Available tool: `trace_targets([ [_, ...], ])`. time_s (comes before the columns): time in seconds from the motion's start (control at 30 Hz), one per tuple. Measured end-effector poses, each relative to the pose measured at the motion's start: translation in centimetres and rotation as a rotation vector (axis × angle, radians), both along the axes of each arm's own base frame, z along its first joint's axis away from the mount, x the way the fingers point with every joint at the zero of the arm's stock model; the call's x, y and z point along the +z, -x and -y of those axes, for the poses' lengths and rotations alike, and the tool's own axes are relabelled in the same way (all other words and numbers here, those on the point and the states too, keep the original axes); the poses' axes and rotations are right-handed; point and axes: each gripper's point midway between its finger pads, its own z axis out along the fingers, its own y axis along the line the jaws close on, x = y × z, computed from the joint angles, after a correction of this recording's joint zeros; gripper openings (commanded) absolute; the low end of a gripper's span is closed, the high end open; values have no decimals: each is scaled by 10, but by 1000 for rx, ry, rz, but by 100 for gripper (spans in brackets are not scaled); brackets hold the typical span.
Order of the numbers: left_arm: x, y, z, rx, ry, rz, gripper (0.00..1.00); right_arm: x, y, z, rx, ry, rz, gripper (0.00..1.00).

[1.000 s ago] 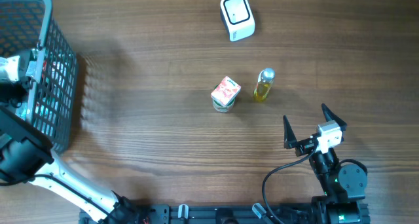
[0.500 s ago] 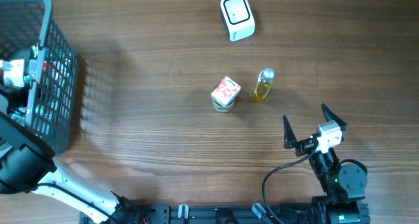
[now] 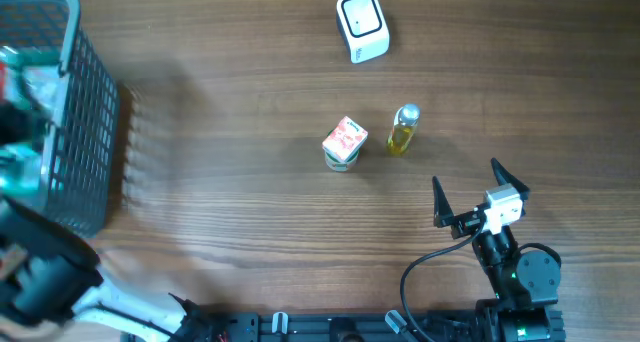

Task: Scan the item barcode
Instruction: 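Reach into the basket and grasp the green 3M glove package, then lay the green glove package on the table left of the tissues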

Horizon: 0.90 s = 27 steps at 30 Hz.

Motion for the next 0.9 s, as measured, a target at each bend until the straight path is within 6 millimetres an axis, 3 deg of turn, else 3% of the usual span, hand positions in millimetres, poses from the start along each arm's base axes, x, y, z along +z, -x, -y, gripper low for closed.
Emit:
trace_targets([
  [0.03, 48, 1, -6, 35, -94, 74, 4, 0, 0, 0, 0, 0, 0, 100],
  [0.07, 110, 8, -8, 79, -205, 176, 4, 0, 0, 0, 0, 0, 0, 100],
  [0.1, 150, 15, -6, 109, -274, 246, 4, 0, 0, 0, 0, 0, 0, 100],
  [0.17, 214, 32, 5, 162, -359, 374, 4, 0, 0, 0, 0, 0, 0, 100],
  [0.23, 260, 52, 25, 213, -378, 491, 4, 0, 0, 0, 0, 0, 0, 100],
  [0.3, 275, 63, 46, 243, -316, 552, 4, 0, 0, 0, 0, 0, 0, 100],
  [0.37, 276, 60, 96, 206, -143, 592, 4, 0, 0, 0, 0, 0, 0, 100],
  [0.4, 272, 55, 117, 183, -55, 603, 4, 0, 0, 0, 0, 0, 0, 100],
  [0.43, 262, 41, 154, 108, 27, 573, 4, 0, 0, 0, 0, 0, 0, 100],
  [0.47, 254, 34, 173, 73, 70, 548, 4, 0, 0, 0, 0, 0, 0, 100],
  [0.57, 206, 11, 271, -133, 245, 353, 4, 0, 0, 0, 0, 0, 0, 100],
  [0.6, 192, 8, 285, -156, 268, 299, 4, 0, 0, 0, 0, 0, 0, 100],
  [0.7, 116, -7, 337, -218, 339, 26, 4, 0, 0, 0, 0, 0, 0, 100],
  [0.73, 72, -18, 357, -229, 366, -78, 4, 0, 0, 0, 0, 0, 0, 100],
  [0.77, 46, -22, 367, -228, 383, -140, 4, 0, 0, 0, 0, 0, 0, 100],
  [0.87, -40, -39, 399, -207, 390, -203, 4, 0, 0, 0, 0, 0, 0, 100],
  [0.9, -56, -38, 407, -211, 387, -213, 4, 0, 0, 0, 0, 0, 1, 100],
])
